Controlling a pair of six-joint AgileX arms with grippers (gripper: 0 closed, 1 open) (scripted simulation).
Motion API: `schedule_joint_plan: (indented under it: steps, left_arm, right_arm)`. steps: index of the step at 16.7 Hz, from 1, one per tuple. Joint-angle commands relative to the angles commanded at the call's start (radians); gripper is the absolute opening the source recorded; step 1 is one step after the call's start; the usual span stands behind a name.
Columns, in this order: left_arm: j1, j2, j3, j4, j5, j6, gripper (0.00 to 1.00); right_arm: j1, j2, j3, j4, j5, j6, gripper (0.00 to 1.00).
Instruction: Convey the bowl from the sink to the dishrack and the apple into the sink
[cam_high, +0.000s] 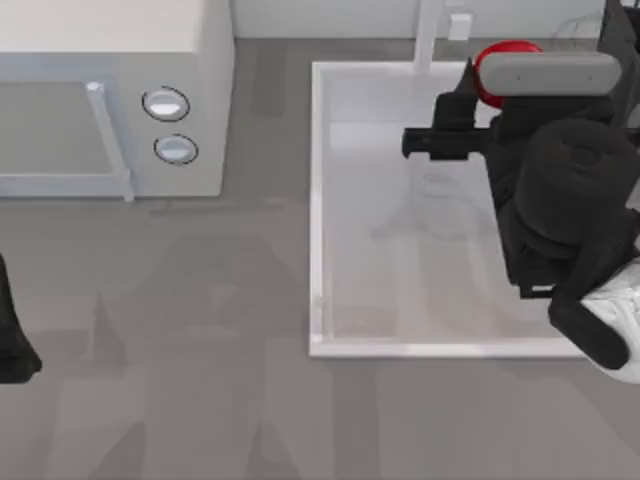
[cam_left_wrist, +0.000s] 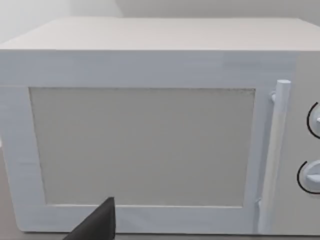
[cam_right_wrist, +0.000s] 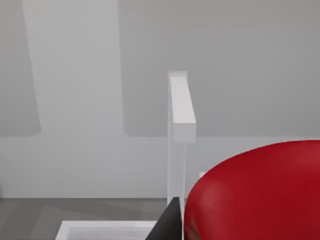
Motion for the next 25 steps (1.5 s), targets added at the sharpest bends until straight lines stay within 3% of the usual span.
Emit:
schedule_joint_plan:
  steps: [9, 16, 25]
  left_arm:
    - [0.0, 0.0, 0.0, 0.0, 0.0, 0.0, 1.0]
    - [0.0, 0.0, 0.0, 0.0, 0.0, 0.0, 1.0]
    - [0.0, 0.0, 0.0, 0.0, 0.0, 0.0, 1.0]
  right_arm:
    - [-0.001, 0.473, -0.077, 0.574, 0.013, -0.005, 0.0]
    - [-0.005, 0.557, -0.095, 0.663, 0.012, -0.007, 0.0]
    - [-0.005, 0.557, -0.095, 0.663, 0.012, -0.007, 0.68]
